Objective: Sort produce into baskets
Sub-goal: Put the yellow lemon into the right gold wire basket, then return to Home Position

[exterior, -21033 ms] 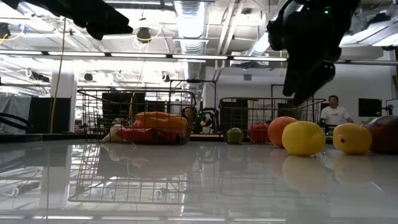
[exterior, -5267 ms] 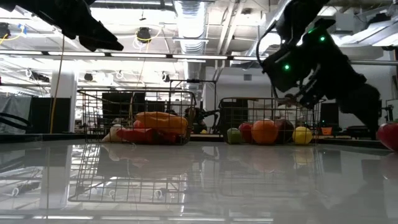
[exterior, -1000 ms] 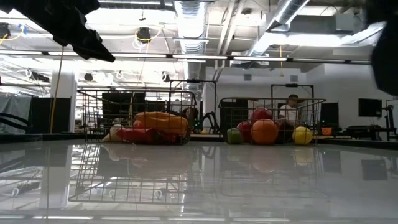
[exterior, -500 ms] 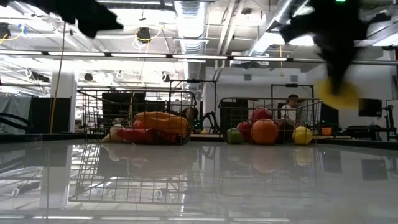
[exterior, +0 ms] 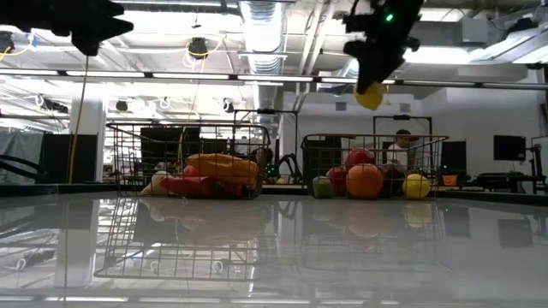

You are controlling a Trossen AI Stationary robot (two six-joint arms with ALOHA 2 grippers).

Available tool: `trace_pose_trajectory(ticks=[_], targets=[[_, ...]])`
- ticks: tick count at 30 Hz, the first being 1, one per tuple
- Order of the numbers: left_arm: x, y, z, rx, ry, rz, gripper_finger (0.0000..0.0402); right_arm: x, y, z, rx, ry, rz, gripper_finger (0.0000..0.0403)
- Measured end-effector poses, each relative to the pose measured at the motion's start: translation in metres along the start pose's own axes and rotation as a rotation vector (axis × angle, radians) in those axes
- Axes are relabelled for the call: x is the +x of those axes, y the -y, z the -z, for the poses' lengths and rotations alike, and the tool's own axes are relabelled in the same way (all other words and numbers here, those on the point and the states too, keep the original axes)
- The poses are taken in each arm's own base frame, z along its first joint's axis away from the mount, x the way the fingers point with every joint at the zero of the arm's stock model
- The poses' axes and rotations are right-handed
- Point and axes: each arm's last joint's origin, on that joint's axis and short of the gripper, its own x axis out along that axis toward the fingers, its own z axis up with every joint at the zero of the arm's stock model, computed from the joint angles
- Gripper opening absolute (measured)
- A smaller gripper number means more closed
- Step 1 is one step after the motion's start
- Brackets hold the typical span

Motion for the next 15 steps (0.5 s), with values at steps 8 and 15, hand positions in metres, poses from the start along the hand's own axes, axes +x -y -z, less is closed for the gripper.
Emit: trace_pose_trajectory(ticks=[8,15], targets=[[-0.01,-0.005,0.001,-0.052,0.03,0.01,0.0199,0.043,0.036,-0.015,0.079,-0.102,-0.094,0.0273],[-0.003,0.0,0.009,-0.059,0.072,0.015,0.0199,0.047,0.05,0.012,0.147,-0.017,-0.112,0.0341]])
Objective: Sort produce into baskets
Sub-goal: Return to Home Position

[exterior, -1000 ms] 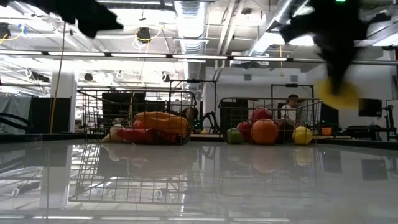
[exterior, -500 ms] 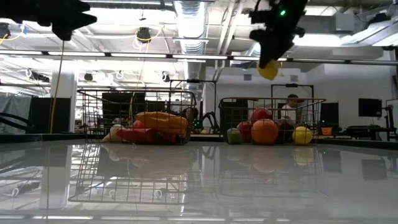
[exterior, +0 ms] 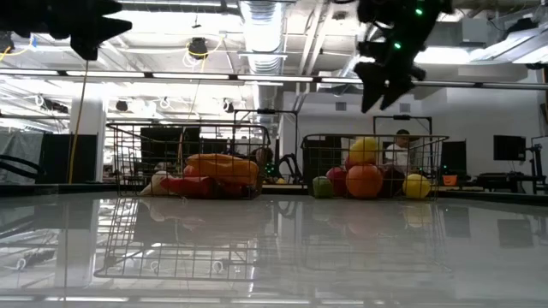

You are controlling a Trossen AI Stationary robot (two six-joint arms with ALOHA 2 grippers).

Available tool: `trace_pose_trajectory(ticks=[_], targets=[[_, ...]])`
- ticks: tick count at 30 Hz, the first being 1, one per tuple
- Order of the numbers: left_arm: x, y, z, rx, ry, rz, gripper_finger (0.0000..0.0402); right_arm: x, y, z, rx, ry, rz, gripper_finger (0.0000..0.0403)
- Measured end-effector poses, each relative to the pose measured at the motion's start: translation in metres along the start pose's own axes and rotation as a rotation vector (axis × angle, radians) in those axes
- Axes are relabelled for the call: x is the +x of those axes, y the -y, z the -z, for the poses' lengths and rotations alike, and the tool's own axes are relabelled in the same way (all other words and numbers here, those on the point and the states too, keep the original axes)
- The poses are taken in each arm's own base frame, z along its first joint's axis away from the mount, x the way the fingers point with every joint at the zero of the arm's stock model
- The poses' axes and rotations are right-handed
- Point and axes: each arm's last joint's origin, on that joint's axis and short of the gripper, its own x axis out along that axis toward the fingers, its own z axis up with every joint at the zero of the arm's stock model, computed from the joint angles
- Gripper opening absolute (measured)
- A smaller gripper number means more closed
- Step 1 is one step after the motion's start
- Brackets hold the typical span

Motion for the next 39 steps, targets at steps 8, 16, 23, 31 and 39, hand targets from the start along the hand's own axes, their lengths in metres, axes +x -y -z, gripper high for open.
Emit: trace_pose_trajectory(ticks=[8,16,23,31,39], targets=[[0.013,0.007,0.041,-0.008,0.063,0.017,0.0199,-0.014,0.012,0.053,0.108,0.169,-0.113,0.039],[0.015,0.01,0.049,-0.004,0.091,0.06,0.0199,-0.02,0.001,0.112,0.25,0.517,-0.336,0.0388],[0.015,0.01,0.056,-0.025,0.023,0.07,0.0199,-0.02,-0.003,0.149,0.295,0.628,-0.412,0.0386],[0.015,0.01,0.056,-0.025,0.02,0.06,0.0199,-0.024,-0.007,0.184,0.293,0.659,-0.437,0.0386],[0.017,0.009,0.07,0.008,0.008,-0.015,0.0199,-0.025,-0.007,0.208,0.217,0.683,-0.559,0.0385]])
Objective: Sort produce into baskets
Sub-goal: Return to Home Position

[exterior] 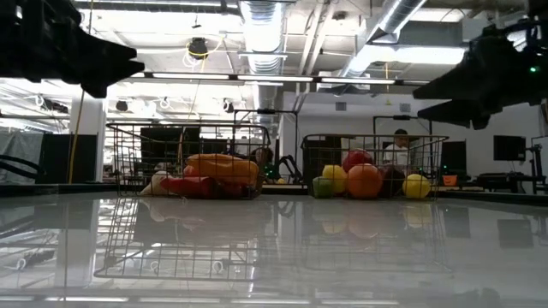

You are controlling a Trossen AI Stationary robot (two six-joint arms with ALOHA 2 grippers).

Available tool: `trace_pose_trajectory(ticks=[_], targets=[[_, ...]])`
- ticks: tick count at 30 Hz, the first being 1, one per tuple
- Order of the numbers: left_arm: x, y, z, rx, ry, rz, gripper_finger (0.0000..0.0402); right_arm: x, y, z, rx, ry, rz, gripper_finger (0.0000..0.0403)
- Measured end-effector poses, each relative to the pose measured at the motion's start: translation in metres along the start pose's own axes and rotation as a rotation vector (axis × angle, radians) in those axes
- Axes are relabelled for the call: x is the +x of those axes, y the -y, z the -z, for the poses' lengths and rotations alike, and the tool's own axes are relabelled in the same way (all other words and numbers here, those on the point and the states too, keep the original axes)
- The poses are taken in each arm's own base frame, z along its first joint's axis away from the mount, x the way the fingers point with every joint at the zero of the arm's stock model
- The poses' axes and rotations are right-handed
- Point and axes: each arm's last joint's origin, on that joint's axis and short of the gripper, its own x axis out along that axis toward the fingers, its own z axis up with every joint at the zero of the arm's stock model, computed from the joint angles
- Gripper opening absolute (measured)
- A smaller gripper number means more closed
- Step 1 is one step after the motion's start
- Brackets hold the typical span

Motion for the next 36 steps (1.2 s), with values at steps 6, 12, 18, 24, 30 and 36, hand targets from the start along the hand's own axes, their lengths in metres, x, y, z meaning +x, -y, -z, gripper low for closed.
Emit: trace_pose_trajectory(ticks=[6,12,18,24,30,36], targets=[[0.0,-0.001,0.002,0.043,-0.018,-0.034,0.0199,-0.002,0.007,0.006,-0.011,-0.018,-0.078,0.0363],[0.0,-0.001,0.002,-0.041,-0.015,-0.028,0.0199,0.0,0.013,-0.005,-0.045,0.043,-0.169,0.0324],[0.0,-0.001,0.002,-0.059,-0.016,-0.029,0.0199,0.002,0.023,-0.008,-0.015,0.061,-0.122,0.0305],[0.0,-0.001,0.005,-0.005,-0.042,-0.028,0.0199,0.004,0.027,-0.002,0.043,-0.001,-0.08,0.0304],[0.0,-0.001,0.005,-0.011,-0.043,-0.029,0.0199,0.004,0.029,0.005,0.011,-0.059,-0.064,0.0304],[0.0,-0.001,0.005,-0.012,-0.043,-0.029,0.0199,0.004,0.029,0.007,-0.001,-0.083,-0.058,0.0304]])
